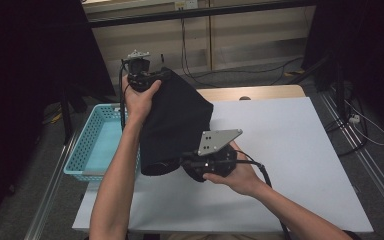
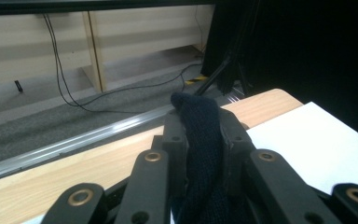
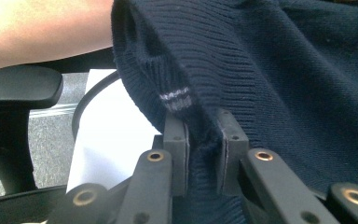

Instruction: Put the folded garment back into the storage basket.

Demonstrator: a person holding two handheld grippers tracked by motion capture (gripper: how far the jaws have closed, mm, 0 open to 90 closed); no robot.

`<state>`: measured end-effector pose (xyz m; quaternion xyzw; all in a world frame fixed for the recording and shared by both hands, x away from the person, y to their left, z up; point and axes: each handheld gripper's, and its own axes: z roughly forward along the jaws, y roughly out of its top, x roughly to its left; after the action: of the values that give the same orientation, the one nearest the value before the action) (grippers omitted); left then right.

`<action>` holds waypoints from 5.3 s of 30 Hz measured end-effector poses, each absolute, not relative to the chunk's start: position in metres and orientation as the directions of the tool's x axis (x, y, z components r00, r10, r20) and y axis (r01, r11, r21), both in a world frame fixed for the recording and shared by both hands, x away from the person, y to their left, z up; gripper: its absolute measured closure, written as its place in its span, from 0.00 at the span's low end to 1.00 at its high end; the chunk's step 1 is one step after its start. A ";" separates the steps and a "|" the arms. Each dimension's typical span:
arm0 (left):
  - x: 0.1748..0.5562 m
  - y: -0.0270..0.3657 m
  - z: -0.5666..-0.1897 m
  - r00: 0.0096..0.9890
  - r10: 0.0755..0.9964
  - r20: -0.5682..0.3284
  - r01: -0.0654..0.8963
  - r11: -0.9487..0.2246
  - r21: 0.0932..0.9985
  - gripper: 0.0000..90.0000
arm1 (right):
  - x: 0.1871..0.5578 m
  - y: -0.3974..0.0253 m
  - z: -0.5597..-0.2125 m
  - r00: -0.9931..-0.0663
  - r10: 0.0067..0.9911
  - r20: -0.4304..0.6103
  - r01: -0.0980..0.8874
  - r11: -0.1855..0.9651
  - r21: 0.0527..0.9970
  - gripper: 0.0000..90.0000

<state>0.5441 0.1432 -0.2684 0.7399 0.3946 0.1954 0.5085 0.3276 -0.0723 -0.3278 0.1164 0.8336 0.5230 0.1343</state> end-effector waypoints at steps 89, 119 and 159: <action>0.555 0.318 -0.271 0.392 0.920 -0.032 0.401 -0.139 0.905 0.84 | 0.373 0.086 -0.336 -0.979 0.199 -0.048 0.040 0.414 0.910 0.86; 0.560 0.356 -0.341 0.325 0.946 -0.018 0.522 -0.163 0.837 0.83 | 0.379 0.116 -0.368 -0.982 0.184 -0.029 0.062 0.472 0.879 0.86; 0.575 0.367 -0.387 0.292 0.956 -0.015 0.615 -0.176 0.769 0.81 | 0.389 0.130 -0.380 -0.983 0.185 -0.007 0.088 0.500 0.861 0.86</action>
<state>0.5745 0.3671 -0.3872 0.7257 0.5412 0.2471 0.3455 0.3891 0.1302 -0.3798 0.0792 0.8647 0.4936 0.0492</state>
